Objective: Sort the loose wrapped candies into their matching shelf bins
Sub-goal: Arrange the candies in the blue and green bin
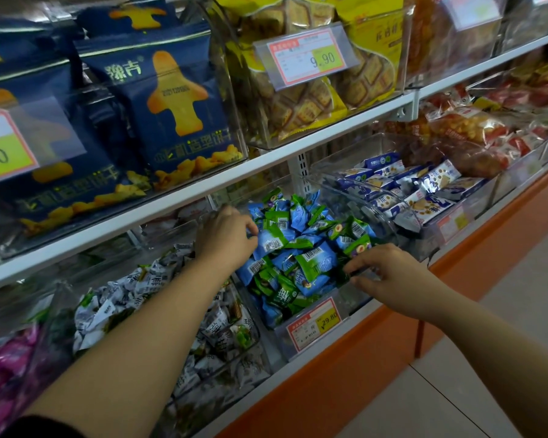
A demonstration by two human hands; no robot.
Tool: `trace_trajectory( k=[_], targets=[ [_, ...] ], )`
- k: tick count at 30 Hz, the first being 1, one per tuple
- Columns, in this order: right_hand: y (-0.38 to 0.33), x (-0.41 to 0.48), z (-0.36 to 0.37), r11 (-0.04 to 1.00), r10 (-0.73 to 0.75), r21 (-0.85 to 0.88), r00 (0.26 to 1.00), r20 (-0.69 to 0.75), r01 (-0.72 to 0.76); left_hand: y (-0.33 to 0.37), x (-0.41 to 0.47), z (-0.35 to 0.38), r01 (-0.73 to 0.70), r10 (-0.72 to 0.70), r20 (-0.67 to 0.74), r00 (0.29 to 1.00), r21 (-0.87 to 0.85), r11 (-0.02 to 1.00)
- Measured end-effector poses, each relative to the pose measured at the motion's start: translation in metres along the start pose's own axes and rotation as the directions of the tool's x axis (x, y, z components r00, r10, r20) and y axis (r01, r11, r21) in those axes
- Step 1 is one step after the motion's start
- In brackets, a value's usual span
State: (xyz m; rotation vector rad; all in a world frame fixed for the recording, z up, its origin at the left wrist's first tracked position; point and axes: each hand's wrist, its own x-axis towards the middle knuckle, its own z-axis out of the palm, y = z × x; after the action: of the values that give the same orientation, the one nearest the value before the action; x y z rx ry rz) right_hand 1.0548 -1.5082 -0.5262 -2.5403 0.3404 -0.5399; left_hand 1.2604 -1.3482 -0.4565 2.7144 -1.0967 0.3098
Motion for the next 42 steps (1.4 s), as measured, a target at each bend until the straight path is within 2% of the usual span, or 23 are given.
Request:
trace_trajectory(
  k=[1, 2, 3, 5, 6, 7, 13, 16, 20, 24, 26, 27, 29, 31, 33, 35, 37, 39, 40, 42],
  targets=[
    [0.000, 0.000, 0.000, 1.000, -0.006, 0.005, 1.000, -0.004, 0.006, 0.006, -0.004, -0.003, -0.066, 0.068, -0.048, 0.997, 0.035, 0.997],
    [0.000, 0.000, 0.000, 1.000, -0.010, 0.011, 1.000, -0.006, 0.010, 0.013, -0.007, -0.006, -0.142, 0.142, -0.009, 0.990, 0.056, 0.988],
    [0.000, 0.000, -0.001, 1.000, -0.010, 0.017, 1.000, -0.005, 0.010, 0.021, -0.013, -0.008, -0.209, 0.202, 0.112, 0.973, 0.062, 0.976],
    [0.001, 0.000, 0.000, 1.000, -0.002, 0.018, 1.000, -0.004, 0.002, 0.034, -0.022, -0.007, -0.284, 0.218, 0.423, 0.880, 0.099, 0.954],
    [0.001, 0.000, 0.000, 1.000, 0.005, 0.017, 1.000, -0.001, -0.005, 0.039, -0.024, -0.003, -0.303, 0.199, 0.512, 0.836, 0.127, 0.944],
    [0.001, 0.000, 0.000, 1.000, 0.011, 0.019, 1.000, 0.002, -0.011, 0.041, -0.025, 0.000, -0.317, 0.187, 0.544, 0.818, 0.157, 0.935],
    [0.003, -0.001, 0.001, 0.998, 0.030, 0.048, 0.999, 0.028, -0.032, 0.047, -0.025, 0.011, -0.382, 0.119, 0.604, 0.788, 0.327, 0.864],
    [0.001, -0.002, -0.001, 0.997, 0.036, 0.062, 0.998, 0.046, -0.039, 0.046, -0.027, 0.010, -0.398, 0.119, 0.611, 0.783, 0.344, 0.850],
    [-0.004, -0.002, -0.005, 0.996, 0.026, 0.082, 0.999, 0.020, -0.028, 0.041, -0.028, 0.004, -0.323, 0.152, 0.555, 0.818, 0.226, 0.919],
    [-0.013, -0.002, -0.014, 0.963, 0.152, 0.247, 0.978, -0.146, -0.113, 0.036, -0.026, -0.009, -0.239, 0.218, 0.426, 0.878, -0.004, 0.971],
    [-0.018, -0.001, -0.017, 0.899, 0.220, 0.416, 0.964, -0.153, -0.139, 0.040, -0.026, -0.015, -0.217, 0.279, 0.323, 0.905, -0.215, 0.952],
    [-0.022, 0.000, -0.018, 0.835, 0.254, 0.528, 0.960, -0.116, -0.157, 0.046, -0.028, -0.018, -0.212, 0.306, 0.273, 0.912, -0.327, 0.921],
    [-0.031, 0.001, -0.020, 0.615, 0.310, 0.761, 0.951, 0.005, -0.205, 0.060, -0.030, -0.022, -0.197, 0.336, 0.208, 0.918, -0.497, 0.845],
    [-0.036, 0.001, -0.023, 0.361, 0.325, 0.897, 0.936, 0.136, -0.256, 0.074, -0.032, -0.022, -0.208, 0.366, 0.165, 0.916, -0.584, 0.785],
    [-0.037, 0.000, -0.026, 0.233, 0.302, 0.934, 0.933, 0.194, -0.270, 0.086, -0.033, -0.019, -0.243, 0.417, 0.140, 0.898, -0.633, 0.735],
    [-0.033, -0.001, -0.027, 0.243, 0.310, 0.934, 0.934, 0.181, -0.261, 0.095, -0.030, -0.016, -0.262, 0.462, 0.139, 0.876, -0.667, 0.697],
    [-0.027, -0.001, -0.029, 0.276, 0.387, 0.926, 0.911, 0.140, -0.259, 0.096, -0.024, -0.009, -0.234, 0.456, 0.151, 0.877, -0.696, 0.679],
    [-0.019, -0.002, -0.033, 0.287, 0.485, 0.923, 0.870, 0.091, -0.257, 0.093, -0.016, 0.001, -0.213, 0.427, 0.182, 0.886, -0.660, 0.721],
    [-0.016, -0.002, -0.036, 0.287, 0.522, 0.923, 0.850, 0.073, -0.255, 0.089, -0.011, 0.007, -0.234, 0.425, 0.223, 0.877, -0.575, 0.784],
    [-0.010, -0.003, -0.038, 0.294, 0.563, 0.918, 0.824, 0.060, -0.268, 0.081, -0.002, 0.020, -0.375, 0.439, 0.361, 0.823, -0.236, 0.897]
  ],
)
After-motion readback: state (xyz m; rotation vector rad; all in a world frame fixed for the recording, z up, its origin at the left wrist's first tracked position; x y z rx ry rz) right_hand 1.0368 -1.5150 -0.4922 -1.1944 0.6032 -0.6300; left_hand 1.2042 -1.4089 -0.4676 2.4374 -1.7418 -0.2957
